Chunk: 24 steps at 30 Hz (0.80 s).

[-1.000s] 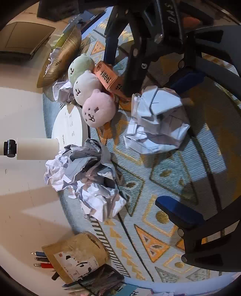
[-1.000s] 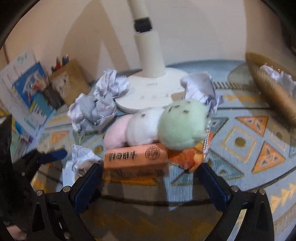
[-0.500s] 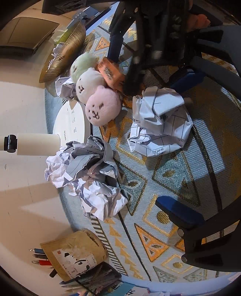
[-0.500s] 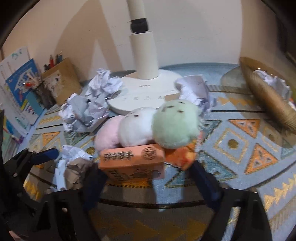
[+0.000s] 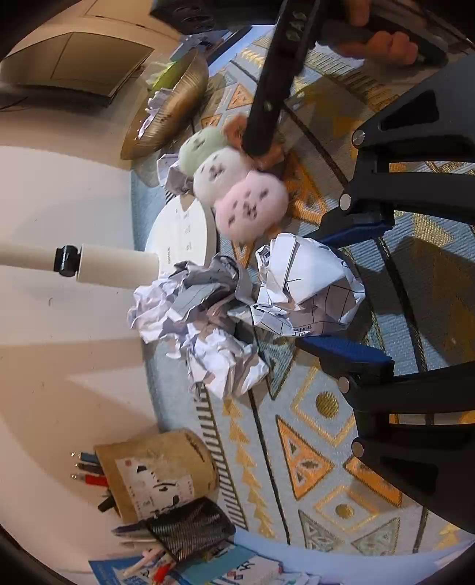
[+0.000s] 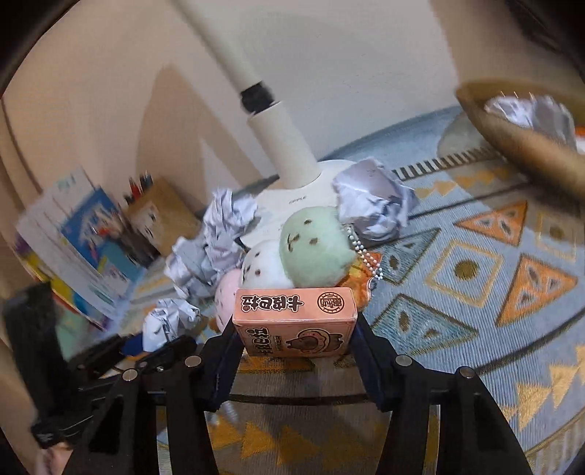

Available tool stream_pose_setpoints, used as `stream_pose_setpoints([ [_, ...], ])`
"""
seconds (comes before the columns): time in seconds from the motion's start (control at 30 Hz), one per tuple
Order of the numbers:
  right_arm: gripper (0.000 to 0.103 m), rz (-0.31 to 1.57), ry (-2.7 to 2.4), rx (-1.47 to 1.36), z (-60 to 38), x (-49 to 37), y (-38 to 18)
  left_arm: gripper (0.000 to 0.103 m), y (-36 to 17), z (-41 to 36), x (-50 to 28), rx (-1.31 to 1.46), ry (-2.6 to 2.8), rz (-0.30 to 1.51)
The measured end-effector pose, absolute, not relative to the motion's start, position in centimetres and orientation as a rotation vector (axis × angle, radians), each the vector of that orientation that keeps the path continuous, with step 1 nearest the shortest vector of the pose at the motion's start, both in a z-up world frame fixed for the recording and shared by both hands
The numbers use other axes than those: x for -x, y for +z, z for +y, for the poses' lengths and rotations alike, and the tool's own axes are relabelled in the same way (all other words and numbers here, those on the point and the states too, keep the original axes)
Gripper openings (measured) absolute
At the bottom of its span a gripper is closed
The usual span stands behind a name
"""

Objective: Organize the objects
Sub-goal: 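Grasp the pink printed box with the right tool while the left tool grasps a paper ball, then carry the pink box and paper ball over the amber bowl and open both tools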

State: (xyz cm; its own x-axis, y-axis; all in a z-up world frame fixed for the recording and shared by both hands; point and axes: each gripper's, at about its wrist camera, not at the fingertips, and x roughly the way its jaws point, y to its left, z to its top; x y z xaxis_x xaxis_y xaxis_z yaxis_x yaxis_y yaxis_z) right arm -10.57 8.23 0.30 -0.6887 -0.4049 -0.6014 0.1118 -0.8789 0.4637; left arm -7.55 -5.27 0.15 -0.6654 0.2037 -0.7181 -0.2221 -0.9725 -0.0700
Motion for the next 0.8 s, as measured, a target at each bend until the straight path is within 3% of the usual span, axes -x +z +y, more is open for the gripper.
stream_pose_setpoints([
  [0.13,0.055,-0.767,-2.44,-1.029,10.3,9.1,-0.9,0.043,0.1,-5.6,7.6,1.16,2.669,0.01],
  [0.8,0.055,-0.715,-2.367,-1.005,9.8,6.6,-0.3,0.044,0.4,-6.3,7.3,1.14,2.706,-0.039],
])
